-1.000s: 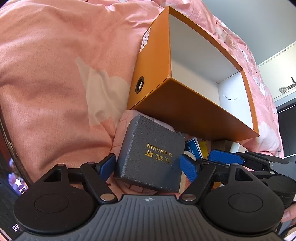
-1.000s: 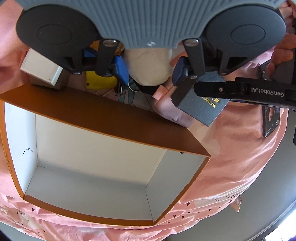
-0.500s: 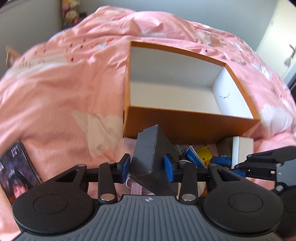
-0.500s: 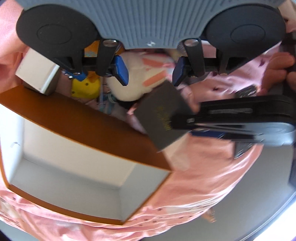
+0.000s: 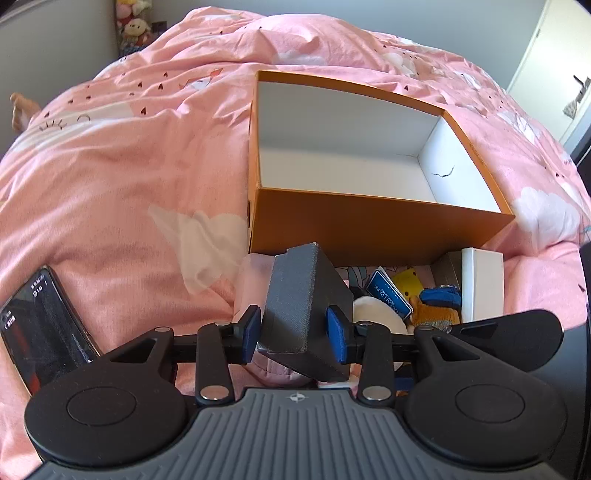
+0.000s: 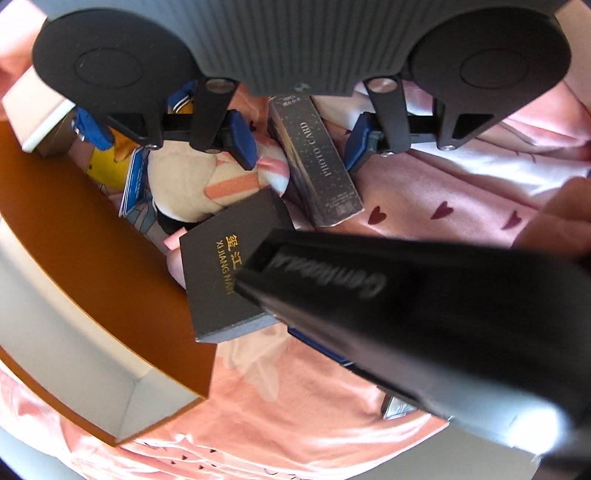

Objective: Organize objects
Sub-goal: 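Grasp the dark grey box with the left tool while the right tool grasps the photo card pack, then carry the grey box and photo card pack with both tools into the orange box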

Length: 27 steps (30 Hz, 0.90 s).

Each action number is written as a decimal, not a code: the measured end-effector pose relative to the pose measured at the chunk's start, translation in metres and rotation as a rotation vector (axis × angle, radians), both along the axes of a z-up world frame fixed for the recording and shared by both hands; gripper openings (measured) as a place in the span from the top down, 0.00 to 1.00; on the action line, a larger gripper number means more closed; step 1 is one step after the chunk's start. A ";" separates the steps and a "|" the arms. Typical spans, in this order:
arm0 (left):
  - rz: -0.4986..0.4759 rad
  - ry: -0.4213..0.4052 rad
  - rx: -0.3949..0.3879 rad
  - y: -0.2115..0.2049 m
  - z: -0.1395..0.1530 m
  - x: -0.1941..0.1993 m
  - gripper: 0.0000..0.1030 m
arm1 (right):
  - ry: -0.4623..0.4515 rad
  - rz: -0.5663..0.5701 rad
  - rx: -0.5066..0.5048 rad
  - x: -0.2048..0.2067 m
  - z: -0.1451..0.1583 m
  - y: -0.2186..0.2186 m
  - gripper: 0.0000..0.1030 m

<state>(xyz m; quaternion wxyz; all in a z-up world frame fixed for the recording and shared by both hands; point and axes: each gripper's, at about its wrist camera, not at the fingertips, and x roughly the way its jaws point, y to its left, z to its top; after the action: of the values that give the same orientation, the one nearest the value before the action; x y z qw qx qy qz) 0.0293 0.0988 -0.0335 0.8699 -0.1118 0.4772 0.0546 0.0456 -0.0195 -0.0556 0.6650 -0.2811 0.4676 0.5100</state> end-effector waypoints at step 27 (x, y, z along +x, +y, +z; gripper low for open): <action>0.120 -0.036 -0.137 0.027 -0.008 -0.004 0.57 | -0.045 0.056 0.014 0.002 0.016 0.000 0.76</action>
<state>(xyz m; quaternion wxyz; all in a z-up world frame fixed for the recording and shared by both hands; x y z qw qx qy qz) 0.0252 0.1262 -0.0419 0.8638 -0.2005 0.4566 0.0719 0.0474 -0.0196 -0.0397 0.6629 -0.3006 0.4409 0.5252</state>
